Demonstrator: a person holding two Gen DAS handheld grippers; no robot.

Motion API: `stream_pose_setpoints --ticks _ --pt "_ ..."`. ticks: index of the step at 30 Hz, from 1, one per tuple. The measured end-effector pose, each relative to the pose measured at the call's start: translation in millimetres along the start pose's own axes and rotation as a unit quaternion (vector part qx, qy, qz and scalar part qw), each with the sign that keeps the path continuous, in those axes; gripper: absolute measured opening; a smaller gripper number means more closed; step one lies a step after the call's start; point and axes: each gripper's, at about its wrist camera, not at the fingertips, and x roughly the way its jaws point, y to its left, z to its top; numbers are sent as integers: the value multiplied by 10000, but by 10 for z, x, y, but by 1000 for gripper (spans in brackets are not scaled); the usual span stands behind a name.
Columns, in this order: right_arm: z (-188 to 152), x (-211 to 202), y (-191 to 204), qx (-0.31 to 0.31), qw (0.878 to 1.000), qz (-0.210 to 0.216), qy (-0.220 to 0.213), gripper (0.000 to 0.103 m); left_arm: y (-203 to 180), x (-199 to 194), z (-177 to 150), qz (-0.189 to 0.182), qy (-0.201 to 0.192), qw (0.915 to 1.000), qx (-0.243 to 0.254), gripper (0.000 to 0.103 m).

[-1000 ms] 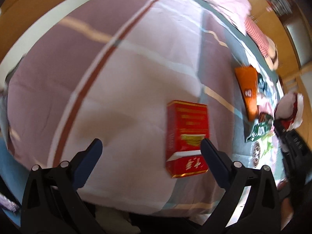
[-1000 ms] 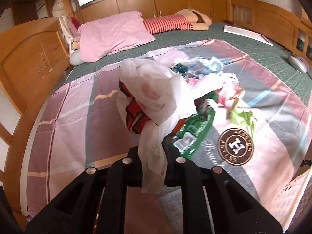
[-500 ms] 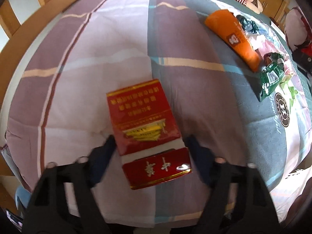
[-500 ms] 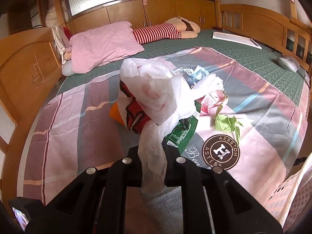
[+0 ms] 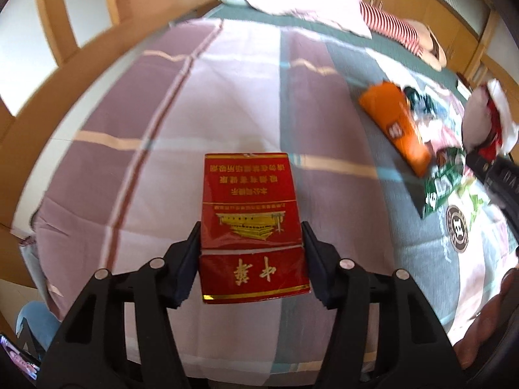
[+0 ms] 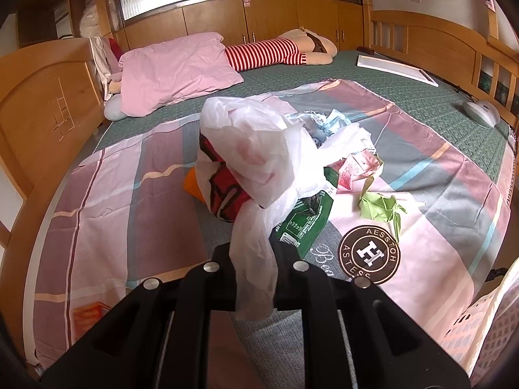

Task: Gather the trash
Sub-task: 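Grasp the red cigarette box with the left gripper while the right gripper holds the white bag, then carry the white bag and red box into the wastebasket and open both grippers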

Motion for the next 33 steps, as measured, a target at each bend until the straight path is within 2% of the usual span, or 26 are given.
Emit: stream_pose_setpoints --ticks 5,12,15,18,22,25,30,33 --pt "-19 33 54 -105 9999 84 91 14 75 -163 40 85 -312 9994 -84 59" --pt "-60 150 82 -130 9985 288 446 14 106 -237 21 57 -403 9991 -106 59" --pt "-91 200 78 -82 9970 417 646 14 137 -252 26 -75 -419 9989 -190 59" --pt "-84 129 -11 165 9962 619 586 14 136 -304 28 -319 -502 9980 -204 59" --pt "-69 -225 -358 675 9920 1043 239 14 119 -314 32 -661 -468 9964 -246 59" --pt "-75 -634 -758 818 9883 1287 83 14 98 -307 27 -681 -457 9963 -245 59" --pt "69 -1216 -1404 497 9924 1103 -218 14 106 -292 -10 -875 -399 9951 -243 59" --pt "61 -1385 -1819 315 9964 782 -89 14 141 -268 -63 -1017 -300 9939 -311 58"
